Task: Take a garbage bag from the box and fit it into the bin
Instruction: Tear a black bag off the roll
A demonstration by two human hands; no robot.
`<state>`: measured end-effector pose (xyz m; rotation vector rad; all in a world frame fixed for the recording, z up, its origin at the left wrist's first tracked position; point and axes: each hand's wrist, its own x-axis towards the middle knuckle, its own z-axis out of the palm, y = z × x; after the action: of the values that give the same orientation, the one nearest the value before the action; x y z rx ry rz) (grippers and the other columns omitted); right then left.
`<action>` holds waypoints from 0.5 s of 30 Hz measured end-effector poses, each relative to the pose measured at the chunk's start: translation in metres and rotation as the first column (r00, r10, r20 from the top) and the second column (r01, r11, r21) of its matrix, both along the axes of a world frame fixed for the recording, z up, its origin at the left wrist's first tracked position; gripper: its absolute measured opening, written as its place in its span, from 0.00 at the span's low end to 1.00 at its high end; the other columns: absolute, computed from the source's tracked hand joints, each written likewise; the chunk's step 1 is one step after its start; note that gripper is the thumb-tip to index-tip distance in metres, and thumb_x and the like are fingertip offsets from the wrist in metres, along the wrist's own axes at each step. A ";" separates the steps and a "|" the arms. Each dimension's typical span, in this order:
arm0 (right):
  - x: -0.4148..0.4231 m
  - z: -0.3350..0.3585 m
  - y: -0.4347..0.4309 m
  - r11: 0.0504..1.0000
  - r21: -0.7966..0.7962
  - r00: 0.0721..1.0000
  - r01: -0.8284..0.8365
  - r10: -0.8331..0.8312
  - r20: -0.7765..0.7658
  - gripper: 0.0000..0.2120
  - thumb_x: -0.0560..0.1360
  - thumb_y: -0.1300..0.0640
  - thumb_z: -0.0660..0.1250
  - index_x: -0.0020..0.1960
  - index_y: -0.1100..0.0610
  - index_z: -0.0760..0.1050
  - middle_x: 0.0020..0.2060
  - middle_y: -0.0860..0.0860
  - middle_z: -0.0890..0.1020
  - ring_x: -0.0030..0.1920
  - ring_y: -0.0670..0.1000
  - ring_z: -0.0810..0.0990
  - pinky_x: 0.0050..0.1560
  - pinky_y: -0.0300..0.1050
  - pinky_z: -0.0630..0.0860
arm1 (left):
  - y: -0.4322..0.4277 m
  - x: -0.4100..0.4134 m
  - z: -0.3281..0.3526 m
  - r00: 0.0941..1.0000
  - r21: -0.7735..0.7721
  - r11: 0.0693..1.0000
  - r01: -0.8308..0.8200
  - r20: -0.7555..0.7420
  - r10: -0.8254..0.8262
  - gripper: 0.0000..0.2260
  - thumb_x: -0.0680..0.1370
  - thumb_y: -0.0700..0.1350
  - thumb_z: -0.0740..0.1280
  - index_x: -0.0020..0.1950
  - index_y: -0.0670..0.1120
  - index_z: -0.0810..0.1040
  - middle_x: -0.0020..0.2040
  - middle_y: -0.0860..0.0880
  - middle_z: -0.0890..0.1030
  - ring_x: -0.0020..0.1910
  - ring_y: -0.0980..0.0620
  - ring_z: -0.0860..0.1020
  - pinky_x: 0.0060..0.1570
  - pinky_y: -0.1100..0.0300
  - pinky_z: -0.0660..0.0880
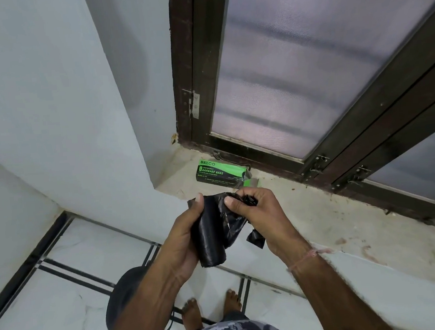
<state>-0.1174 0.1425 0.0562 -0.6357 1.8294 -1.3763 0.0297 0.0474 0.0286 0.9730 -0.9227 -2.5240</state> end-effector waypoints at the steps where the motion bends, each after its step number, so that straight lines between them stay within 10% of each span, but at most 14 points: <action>1: 0.001 0.000 0.001 1.000 0.004 1.000 -0.007 0.007 0.012 0.08 0.79 0.56 0.74 0.44 0.60 0.84 0.34 0.59 0.85 0.35 0.55 0.78 0.35 0.50 0.73 | 0.000 0.000 0.002 1.000 -0.017 1.000 0.013 0.004 -0.013 0.24 0.76 0.63 0.69 0.62 0.48 0.86 0.61 0.39 0.86 0.59 0.40 0.85 0.54 0.48 0.83; 6: 0.007 0.000 0.000 0.994 -0.051 0.986 0.098 -0.090 0.144 0.03 0.77 0.63 0.75 0.49 0.58 0.87 0.41 0.52 0.88 0.43 0.49 0.84 0.48 0.46 0.79 | 0.002 -0.001 0.004 1.000 -0.018 1.000 0.010 -0.004 -0.010 0.22 0.78 0.62 0.69 0.62 0.48 0.86 0.60 0.39 0.86 0.55 0.41 0.86 0.54 0.45 0.82; 15: 0.019 -0.005 0.004 0.987 -0.092 0.957 0.129 -0.100 0.271 0.04 0.79 0.57 0.72 0.49 0.55 0.87 0.38 0.54 0.84 0.37 0.50 0.80 0.32 0.46 0.74 | 0.009 -0.005 0.007 0.998 0.068 0.996 -0.053 -0.033 0.055 0.20 0.76 0.60 0.70 0.58 0.48 0.88 0.55 0.42 0.88 0.51 0.44 0.87 0.48 0.51 0.83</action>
<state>-0.0984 0.1462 0.0510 -0.3811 1.6053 -1.5657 0.0248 0.0567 0.0359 0.9574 -0.7962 -2.5324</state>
